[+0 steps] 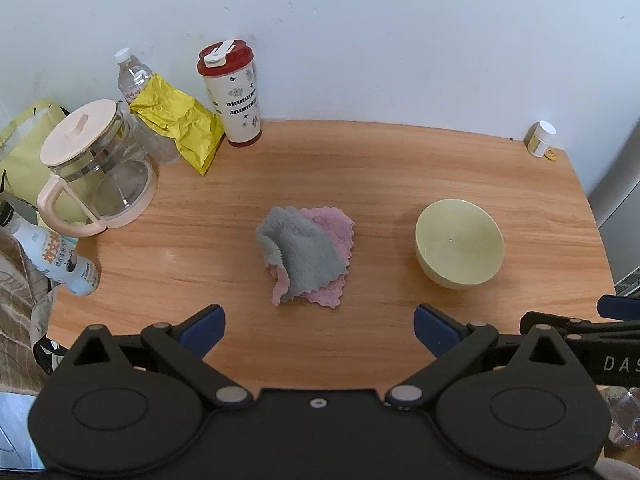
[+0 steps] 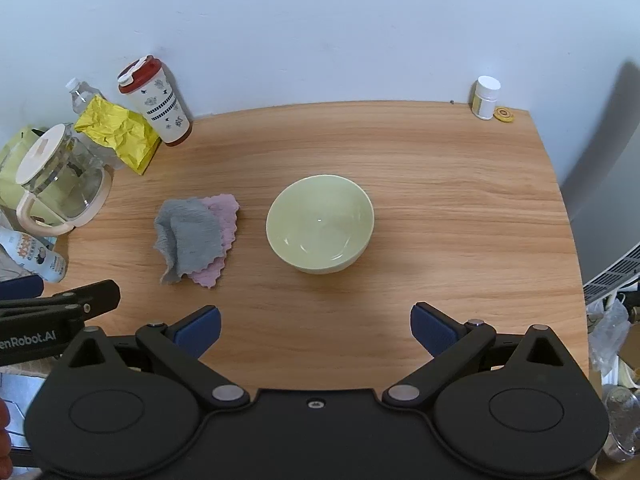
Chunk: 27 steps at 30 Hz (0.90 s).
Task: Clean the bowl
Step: 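Move the left tool to the grey cloth while the right tool approaches the green bowl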
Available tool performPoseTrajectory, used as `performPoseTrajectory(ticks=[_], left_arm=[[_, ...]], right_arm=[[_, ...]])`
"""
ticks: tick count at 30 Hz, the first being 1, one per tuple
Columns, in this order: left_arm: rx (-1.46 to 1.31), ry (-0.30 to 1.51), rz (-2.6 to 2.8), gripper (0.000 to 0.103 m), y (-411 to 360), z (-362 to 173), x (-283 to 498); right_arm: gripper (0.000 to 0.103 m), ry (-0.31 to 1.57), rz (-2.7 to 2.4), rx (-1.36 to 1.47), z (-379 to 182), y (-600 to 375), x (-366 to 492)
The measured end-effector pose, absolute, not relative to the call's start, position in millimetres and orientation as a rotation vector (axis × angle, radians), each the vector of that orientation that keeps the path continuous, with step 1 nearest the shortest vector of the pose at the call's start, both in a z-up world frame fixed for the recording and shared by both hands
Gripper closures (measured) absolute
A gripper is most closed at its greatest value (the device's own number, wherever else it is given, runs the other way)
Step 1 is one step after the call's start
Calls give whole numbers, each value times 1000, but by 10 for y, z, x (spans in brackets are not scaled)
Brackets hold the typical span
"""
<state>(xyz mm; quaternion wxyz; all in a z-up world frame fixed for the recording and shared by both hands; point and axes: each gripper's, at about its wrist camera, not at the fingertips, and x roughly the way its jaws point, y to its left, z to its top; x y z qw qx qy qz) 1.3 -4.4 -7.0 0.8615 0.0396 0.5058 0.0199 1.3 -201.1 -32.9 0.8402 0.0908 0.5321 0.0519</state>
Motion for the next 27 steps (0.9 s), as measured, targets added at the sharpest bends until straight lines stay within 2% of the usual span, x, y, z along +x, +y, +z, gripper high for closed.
performPoseTrajectory(ticks=[19, 27], left_arm=[[76, 1090, 8, 1, 68, -124, 243], [59, 1124, 10, 1, 255, -365, 549]], right_arm=[[0, 1173, 109, 219, -435, -1983, 188], [0, 1172, 49, 212, -611, -2031, 413]])
